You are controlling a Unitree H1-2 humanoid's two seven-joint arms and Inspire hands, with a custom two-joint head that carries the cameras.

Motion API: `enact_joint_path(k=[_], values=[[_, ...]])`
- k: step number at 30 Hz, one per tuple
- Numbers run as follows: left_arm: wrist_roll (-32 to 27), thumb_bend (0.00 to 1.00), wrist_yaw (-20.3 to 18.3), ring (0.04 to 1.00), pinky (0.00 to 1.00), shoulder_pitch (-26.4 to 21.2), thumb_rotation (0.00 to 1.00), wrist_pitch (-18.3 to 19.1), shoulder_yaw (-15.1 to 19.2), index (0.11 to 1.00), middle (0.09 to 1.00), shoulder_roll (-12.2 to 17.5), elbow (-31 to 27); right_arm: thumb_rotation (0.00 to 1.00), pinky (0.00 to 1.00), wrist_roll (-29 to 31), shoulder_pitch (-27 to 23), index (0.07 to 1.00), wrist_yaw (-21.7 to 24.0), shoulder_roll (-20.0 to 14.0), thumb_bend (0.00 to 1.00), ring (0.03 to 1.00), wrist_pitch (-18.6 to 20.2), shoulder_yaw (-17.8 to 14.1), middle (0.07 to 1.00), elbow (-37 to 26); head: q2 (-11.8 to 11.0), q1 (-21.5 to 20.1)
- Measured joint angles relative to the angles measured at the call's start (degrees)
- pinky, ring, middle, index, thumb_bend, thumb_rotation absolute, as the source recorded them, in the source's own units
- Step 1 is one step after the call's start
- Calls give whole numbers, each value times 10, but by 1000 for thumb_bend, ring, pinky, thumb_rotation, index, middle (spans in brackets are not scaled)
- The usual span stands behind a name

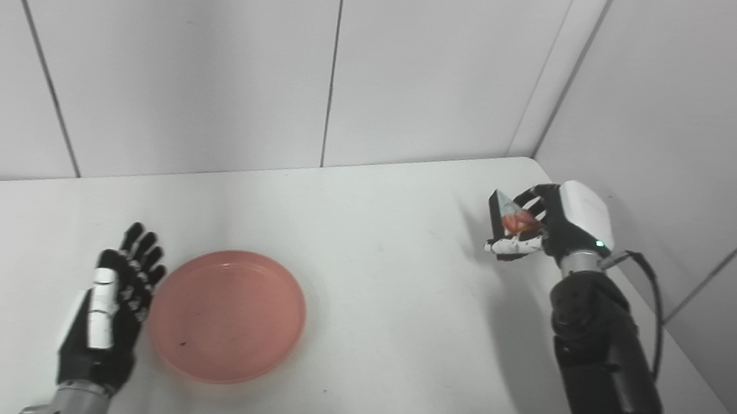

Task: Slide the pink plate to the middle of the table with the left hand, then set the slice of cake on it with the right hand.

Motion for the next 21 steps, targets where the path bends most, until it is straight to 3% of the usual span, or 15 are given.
enact_joint_path(k=[4, 8, 10, 14, 18, 21], values=[[15, 635, 5, 994, 995, 0, 988, -1, -8, 967, 990, -11, 4, 0, 263, 33, 1, 518, 2, 11, 522, 340, 0, 14, 447, -29, 1, 19], [32, 633, 13, 985, 992, -7, 1000, -23, -12, 965, 983, -18, 18, 0, 272, 59, 6, 503, -4, 24, 524, 358, -3, 25, 466, -54, 3, 75], [42, 634, 17, 982, 994, -14, 1000, -42, -20, 965, 980, -23, 36, 0, 257, 75, 9, 504, -10, 30, 524, 341, -15, 40, 465, -67, 3, 75], [52, 621, 23, 984, 1000, -25, 1000, -62, -26, 967, 981, -35, 56, 0, 202, 108, 16, 521, -14, 38, 519, 274, -49, 68, 423, -85, 3, 113], [55, 611, 24, 993, 1000, -33, 1000, -71, -29, 972, 989, -44, 70, 0, 196, 139, 23, 519, -11, 45, 520, 270, -68, 99, 418, -95, 4, 134], [62, 620, 25, 993, 1000, -33, 1000, -73, -30, 972, 988, -45, 70, 0, 233, 138, 28, 511, -10, 45, 522, 314, -107, 144, 429, -103, 6, 142]])
